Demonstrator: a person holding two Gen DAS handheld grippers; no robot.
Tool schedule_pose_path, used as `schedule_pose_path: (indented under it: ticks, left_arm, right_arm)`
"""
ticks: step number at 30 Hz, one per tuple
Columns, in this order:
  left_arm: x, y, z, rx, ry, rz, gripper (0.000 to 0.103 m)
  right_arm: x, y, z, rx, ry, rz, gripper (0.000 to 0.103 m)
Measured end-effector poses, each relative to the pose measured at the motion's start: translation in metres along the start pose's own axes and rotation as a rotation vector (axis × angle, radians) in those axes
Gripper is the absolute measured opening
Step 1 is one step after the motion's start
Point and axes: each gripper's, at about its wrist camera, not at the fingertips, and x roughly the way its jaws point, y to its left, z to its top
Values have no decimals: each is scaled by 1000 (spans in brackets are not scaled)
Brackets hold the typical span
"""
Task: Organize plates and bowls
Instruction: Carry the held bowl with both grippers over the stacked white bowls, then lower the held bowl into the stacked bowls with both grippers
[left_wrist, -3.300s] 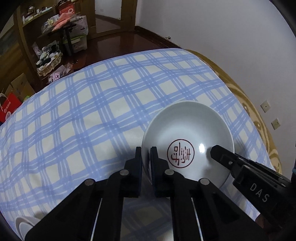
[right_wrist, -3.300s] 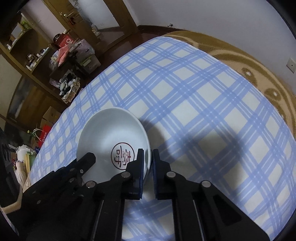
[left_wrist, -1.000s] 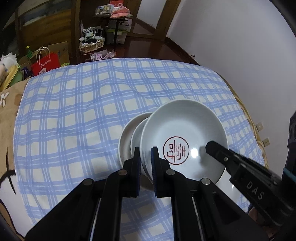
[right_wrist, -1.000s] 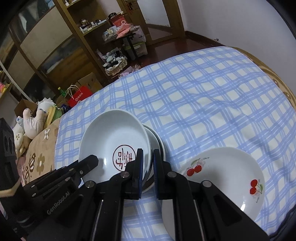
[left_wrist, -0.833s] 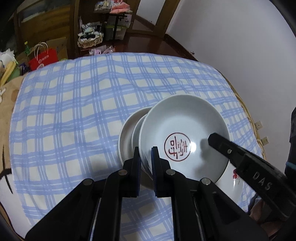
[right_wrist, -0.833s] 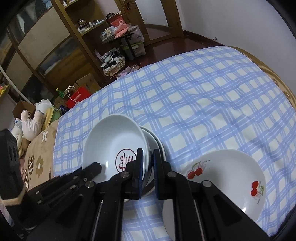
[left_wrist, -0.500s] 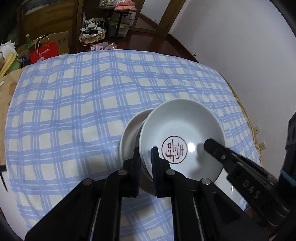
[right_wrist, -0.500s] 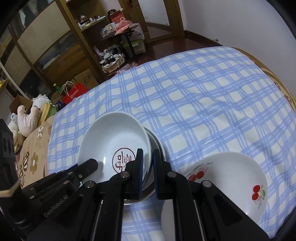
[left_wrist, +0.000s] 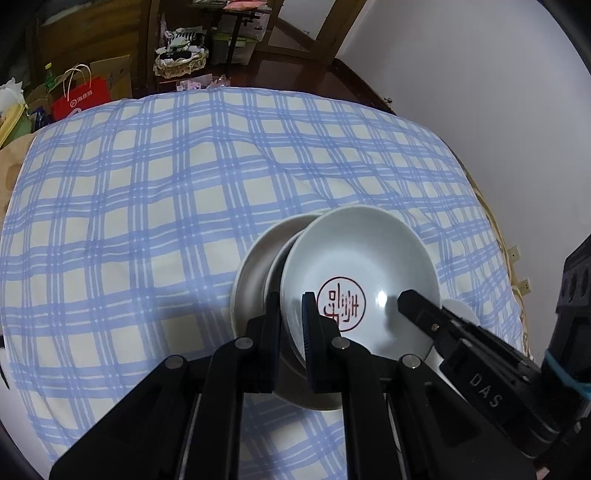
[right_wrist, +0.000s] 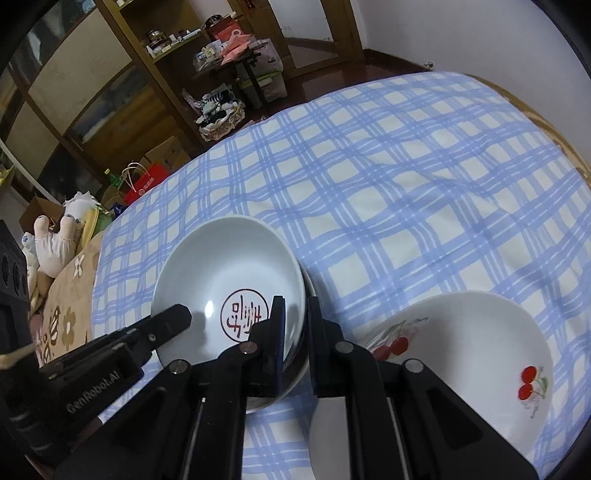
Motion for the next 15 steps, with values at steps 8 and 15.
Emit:
schedule_pose_path:
  ticks: [8,15]
  left_arm:
    - [0,2,2,19,3,-7,10]
    - [0,-1,-1,49,3,15,10]
  right_arm:
    - [2,-2,-1,25,9,12,12]
    - [2,8,2,17,22,-17,15]
